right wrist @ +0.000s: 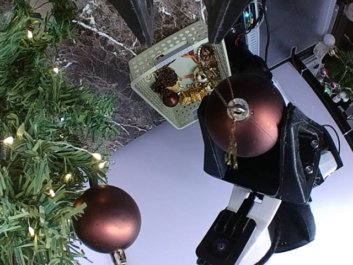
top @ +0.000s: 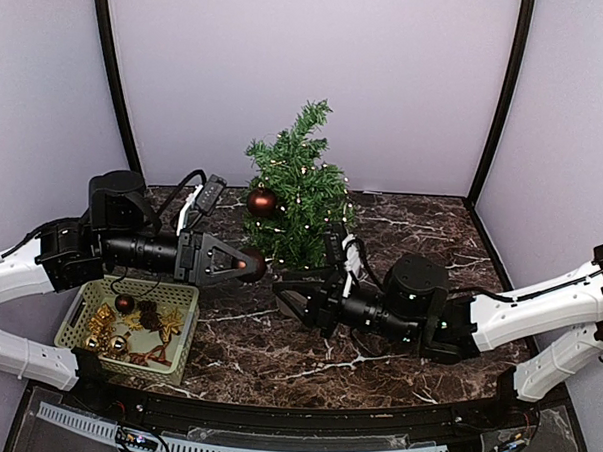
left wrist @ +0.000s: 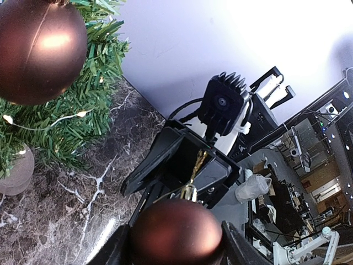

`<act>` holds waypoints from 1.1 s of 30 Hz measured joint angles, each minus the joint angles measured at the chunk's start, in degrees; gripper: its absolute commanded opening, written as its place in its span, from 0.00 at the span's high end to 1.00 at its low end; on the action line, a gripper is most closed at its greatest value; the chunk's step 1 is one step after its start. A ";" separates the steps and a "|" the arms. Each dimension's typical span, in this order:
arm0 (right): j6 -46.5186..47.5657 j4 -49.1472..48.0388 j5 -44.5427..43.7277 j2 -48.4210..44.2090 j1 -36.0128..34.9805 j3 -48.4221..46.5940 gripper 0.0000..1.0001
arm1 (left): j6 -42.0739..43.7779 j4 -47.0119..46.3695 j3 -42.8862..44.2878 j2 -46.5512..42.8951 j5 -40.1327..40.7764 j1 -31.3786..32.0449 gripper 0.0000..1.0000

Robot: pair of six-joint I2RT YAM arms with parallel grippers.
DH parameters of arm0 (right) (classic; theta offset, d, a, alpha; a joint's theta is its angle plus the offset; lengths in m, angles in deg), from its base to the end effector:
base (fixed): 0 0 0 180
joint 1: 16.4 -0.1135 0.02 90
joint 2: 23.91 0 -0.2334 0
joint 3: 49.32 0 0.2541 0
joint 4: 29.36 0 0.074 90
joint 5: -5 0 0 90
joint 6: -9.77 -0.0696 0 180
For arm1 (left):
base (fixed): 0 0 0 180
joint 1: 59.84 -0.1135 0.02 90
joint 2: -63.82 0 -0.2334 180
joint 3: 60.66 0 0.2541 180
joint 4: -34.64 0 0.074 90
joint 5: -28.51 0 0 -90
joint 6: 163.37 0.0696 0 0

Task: Decorate the small christmas tree
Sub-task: Wrap the ornament ball around the branch.

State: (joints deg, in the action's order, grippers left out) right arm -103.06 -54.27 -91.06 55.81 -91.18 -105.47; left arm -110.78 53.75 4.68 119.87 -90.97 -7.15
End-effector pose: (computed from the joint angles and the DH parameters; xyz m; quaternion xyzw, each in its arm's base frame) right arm 0.1001 0.3401 0.2449 -0.2716 0.6439 0.5132 0.4983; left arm 0.1383 -0.2379 0.3252 0.2608 0.7115 -0.5783 0.3022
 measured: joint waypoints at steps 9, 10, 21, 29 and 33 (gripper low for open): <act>2.54 0.02 -2.05 0.02 -0.83 -0.55 0.75 | -0.70 -0.07 0.00 0.00 0.17 0.00 0.53; 2.80 0.02 -2.45 0.07 -0.94 -0.79 0.75 | -0.79 -0.11 0.00 0.00 0.17 0.00 0.53; 5.01 -0.04 -4.09 0.11 -1.79 -1.40 0.79 | -1.40 -0.37 -0.09 0.00 0.44 0.00 0.53; 6.40 -0.20 -4.50 0.11 -2.21 -1.95 1.00 | -1.64 -0.70 -0.09 -0.02 0.90 0.00 0.54; 6.47 -0.35 -4.57 0.09 -2.21 -1.95 1.00 | -2.12 -0.61 -0.35 -0.15 1.97 0.00 0.55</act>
State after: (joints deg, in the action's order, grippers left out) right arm -96.59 -54.62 -95.63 55.90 -93.39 -107.42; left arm -112.90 53.14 4.33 119.71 -89.00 -7.15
